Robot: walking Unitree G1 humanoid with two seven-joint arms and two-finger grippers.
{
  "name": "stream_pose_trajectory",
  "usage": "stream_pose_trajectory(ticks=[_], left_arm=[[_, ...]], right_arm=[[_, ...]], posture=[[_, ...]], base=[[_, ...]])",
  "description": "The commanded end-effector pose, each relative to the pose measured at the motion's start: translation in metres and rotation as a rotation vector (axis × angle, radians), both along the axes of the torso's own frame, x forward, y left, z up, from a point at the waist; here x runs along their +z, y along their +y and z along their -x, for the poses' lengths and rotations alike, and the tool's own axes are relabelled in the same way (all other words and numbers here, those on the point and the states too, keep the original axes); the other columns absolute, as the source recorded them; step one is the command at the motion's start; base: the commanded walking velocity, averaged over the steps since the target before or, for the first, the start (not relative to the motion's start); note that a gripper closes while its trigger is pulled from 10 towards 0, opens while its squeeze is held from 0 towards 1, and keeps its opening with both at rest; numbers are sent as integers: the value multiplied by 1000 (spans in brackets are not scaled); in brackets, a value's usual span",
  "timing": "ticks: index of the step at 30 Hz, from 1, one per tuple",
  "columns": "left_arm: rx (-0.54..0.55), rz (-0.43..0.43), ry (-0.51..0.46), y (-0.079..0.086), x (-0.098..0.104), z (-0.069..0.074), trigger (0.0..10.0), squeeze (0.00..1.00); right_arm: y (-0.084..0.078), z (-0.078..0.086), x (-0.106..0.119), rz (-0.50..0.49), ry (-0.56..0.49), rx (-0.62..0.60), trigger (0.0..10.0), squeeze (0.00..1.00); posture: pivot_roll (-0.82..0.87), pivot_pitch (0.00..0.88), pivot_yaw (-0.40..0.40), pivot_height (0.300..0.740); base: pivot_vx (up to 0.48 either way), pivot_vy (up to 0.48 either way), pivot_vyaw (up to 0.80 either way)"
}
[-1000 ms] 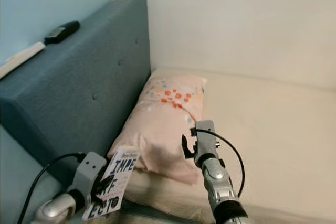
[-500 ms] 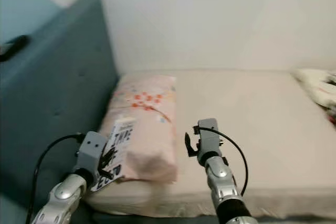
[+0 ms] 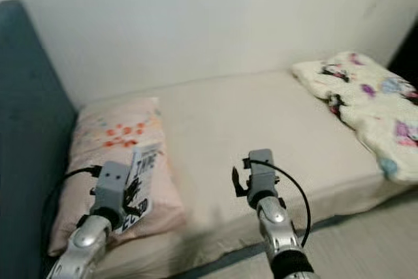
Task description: Clean up the room
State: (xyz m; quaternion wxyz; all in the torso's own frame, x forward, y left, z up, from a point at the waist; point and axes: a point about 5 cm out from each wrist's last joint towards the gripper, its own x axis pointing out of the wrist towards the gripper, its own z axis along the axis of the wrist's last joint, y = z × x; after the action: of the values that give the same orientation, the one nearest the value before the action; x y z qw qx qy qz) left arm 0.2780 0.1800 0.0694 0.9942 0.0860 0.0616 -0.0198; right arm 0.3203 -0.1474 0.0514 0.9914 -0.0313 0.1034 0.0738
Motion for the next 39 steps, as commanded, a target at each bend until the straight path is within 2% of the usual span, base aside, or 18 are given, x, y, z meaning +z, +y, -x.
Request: stream_pose_trajectory(ticks=[1, 6, 15, 21, 28, 32, 39], left_arm=[[37, 0, -3, 6, -2, 5, 10000, 0], [49, -1, 8, 9, -5, 7, 10000, 0], [62, 4, -4, 9, -4, 6, 10000, 0], [81, 26, -32, 11, -1, 10, 10000, 0], [91, 24, -29, 11, -1, 11, 10000, 0], [133, 83, -36, 13, -1, 12, 10000, 0], [164, 121, -34, 12, -1, 12, 10000, 0]], right_arm=[[4, 1, -3, 1, 19, 19, 10000, 0], [5, 2, -3, 1, 20, 27, 10000, 0], [6, 3, -3, 0, 15, 33, 10000, 0], [7, 3, -3, 1, 14, 38, 10000, 0], [7, 3, -2, 0, 10, 41, 10000, 0], [7, 3, -2, 0, 10, 43, 10000, 0], [7, 4, -3, -1, 10, 42, 10000, 0]], posture=[[39, 116, -10, 740], [40, 116, -12, 740], [40, 117, -13, 740], [40, 113, -14, 740], [39, 112, -15, 740], [39, 106, -14, 740], [38, 106, -12, 740]], base=[[0, 0, 0], [0, 122, 0], [0, 471, 0], [0, 0, 0], [0, -480, 0], [0, -120, 0], [0, 0, 0]])
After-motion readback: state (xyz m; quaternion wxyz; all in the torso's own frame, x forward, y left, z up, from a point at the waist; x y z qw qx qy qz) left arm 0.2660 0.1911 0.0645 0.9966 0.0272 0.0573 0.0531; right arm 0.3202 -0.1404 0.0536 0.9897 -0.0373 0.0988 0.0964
